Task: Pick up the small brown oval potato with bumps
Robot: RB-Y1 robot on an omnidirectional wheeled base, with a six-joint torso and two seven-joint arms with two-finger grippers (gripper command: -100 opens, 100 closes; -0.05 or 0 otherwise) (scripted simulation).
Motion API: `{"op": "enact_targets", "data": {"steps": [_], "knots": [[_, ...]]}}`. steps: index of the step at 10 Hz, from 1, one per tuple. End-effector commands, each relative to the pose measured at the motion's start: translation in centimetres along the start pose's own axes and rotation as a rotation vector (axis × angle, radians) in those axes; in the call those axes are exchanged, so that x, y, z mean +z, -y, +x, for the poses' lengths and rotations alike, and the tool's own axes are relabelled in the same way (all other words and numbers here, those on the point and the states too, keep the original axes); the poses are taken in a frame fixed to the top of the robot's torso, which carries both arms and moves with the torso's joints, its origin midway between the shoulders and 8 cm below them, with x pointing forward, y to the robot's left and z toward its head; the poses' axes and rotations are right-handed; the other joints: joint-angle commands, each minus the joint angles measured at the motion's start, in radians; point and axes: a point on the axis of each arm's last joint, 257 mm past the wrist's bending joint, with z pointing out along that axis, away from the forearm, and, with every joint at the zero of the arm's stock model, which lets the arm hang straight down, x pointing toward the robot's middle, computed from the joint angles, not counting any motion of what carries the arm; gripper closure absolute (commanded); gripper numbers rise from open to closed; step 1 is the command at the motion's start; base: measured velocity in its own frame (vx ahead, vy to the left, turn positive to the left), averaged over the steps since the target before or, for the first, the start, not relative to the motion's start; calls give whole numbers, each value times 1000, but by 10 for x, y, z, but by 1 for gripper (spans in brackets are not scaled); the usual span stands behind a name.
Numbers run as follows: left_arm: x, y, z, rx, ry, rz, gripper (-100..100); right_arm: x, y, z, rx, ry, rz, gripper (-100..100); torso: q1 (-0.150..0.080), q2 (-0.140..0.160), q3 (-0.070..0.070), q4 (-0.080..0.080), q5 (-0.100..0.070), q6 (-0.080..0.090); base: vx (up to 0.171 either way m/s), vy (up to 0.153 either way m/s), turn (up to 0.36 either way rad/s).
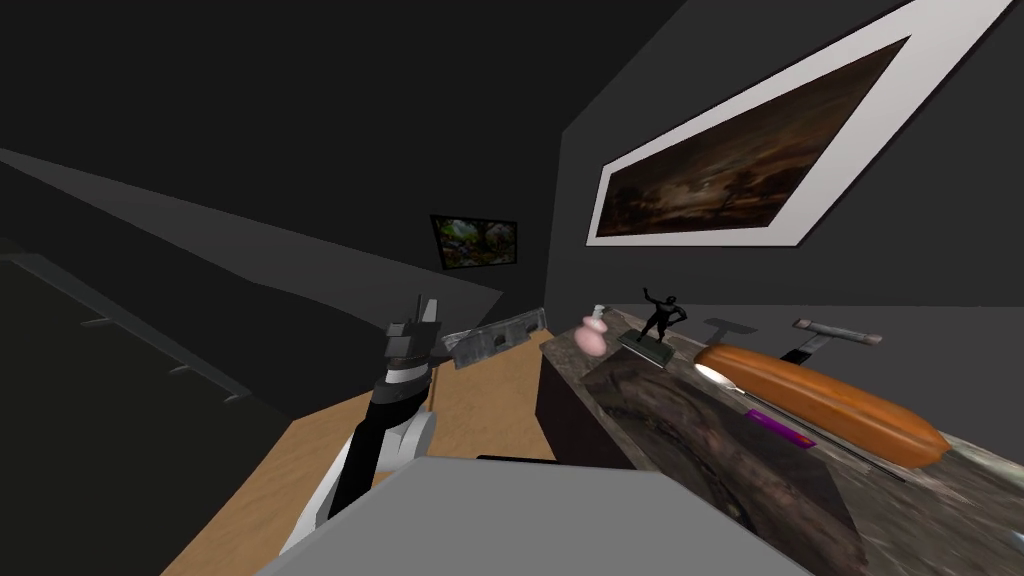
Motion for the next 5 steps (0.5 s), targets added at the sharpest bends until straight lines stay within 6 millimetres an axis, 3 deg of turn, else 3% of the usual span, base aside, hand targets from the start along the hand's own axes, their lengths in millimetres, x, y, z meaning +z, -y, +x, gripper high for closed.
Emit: {"op": "enact_targets", "data": {"steps": [1, 4, 5], "knots": [[0, 0, 0, 0, 0, 0, 0, -4, -9, -7, -12, -2, -4, 100, 0, 0, 0, 0, 0, 0, -12, 16, -74], [0, 0, 0, 0, 0, 0, 0, -6, -11, -8, -17, -2, -4, 100, 0, 0, 0, 0, 0, 0, -9, 7, -30], [0, 0, 0, 0, 0, 0, 0, -6, -12, -9, -17, -2, -5, 0, -1, 0, 0, 0, 0, 0, 0, 0, 0]]}}
